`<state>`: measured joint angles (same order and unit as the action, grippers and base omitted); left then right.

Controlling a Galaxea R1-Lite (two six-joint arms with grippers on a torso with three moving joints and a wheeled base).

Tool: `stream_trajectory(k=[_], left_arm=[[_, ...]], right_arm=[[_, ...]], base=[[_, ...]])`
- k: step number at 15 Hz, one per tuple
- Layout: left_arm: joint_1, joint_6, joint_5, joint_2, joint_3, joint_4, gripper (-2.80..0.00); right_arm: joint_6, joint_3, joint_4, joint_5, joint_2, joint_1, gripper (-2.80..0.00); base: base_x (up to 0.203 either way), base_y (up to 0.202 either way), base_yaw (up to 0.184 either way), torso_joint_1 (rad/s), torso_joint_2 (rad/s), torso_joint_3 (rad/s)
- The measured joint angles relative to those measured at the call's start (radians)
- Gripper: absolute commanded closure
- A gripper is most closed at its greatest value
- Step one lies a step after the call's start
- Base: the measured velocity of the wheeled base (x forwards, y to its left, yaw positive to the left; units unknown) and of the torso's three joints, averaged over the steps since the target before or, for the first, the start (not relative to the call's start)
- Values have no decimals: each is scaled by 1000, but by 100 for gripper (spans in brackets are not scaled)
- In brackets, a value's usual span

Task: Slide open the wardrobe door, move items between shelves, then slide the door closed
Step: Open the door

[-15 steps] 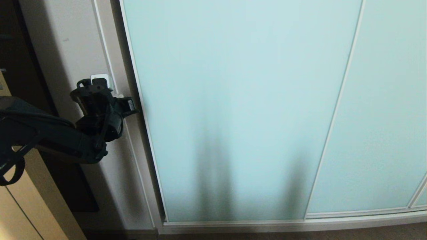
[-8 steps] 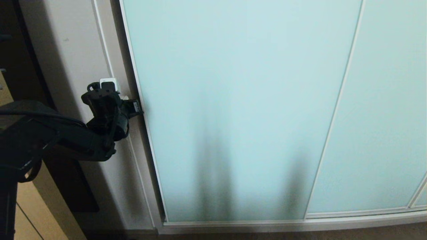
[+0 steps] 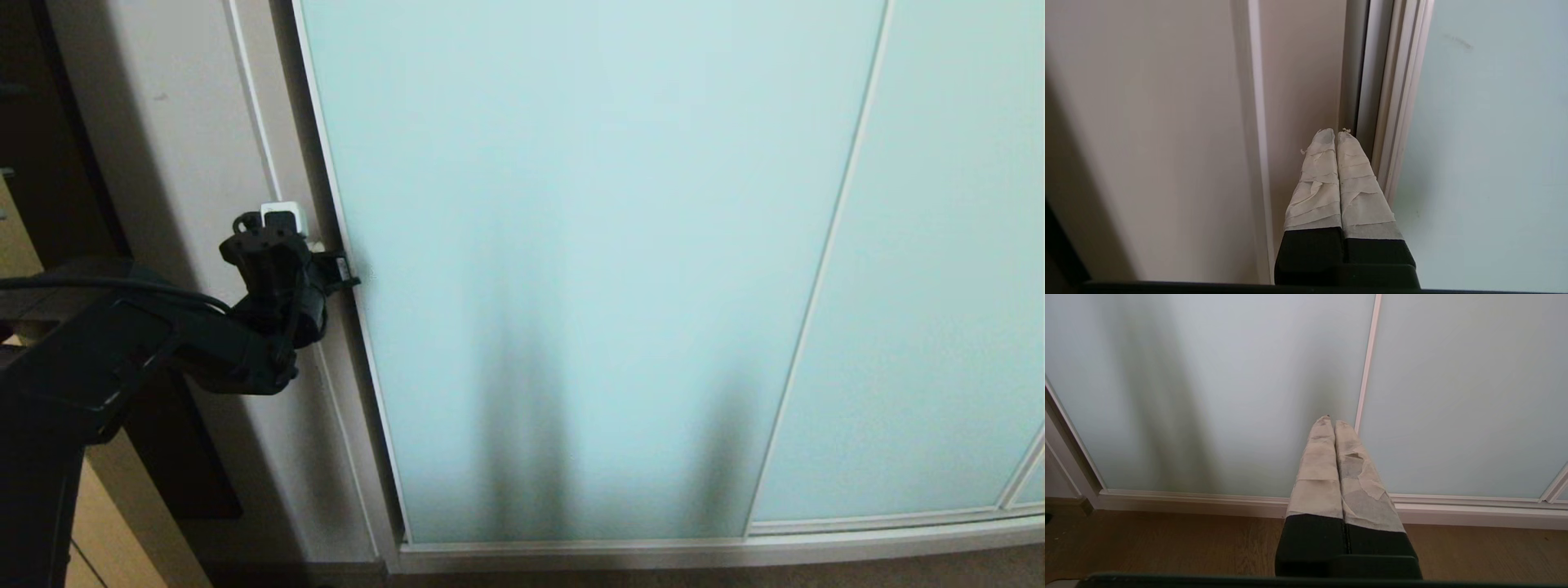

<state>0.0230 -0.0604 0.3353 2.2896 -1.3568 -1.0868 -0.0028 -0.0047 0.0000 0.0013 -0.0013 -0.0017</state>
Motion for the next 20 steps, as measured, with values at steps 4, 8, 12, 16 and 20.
stream_trajectory(k=[4, 8, 12, 16, 20], left_arm=[[0, -7, -1, 46, -48, 0, 0], [2, -10, -1, 74, -76, -3, 0], [17, -18, -2, 95, -88, -6, 0], [30, -24, -1, 125, -123, -7, 0], [34, -36, 0, 158, -167, -5, 0]], right_arm=[[0, 0, 0, 0, 0, 0, 0], [0, 0, 0, 0, 0, 0, 0], [0, 0, 0, 0, 0, 0, 0], [0, 0, 0, 0, 0, 0, 0], [0, 0, 0, 0, 0, 0, 0]], base=[[0, 0, 0, 0, 0, 0], [0, 0, 0, 0, 0, 0], [0, 0, 0, 0, 0, 0], [0, 0, 0, 0, 0, 0], [0, 0, 0, 0, 0, 0]])
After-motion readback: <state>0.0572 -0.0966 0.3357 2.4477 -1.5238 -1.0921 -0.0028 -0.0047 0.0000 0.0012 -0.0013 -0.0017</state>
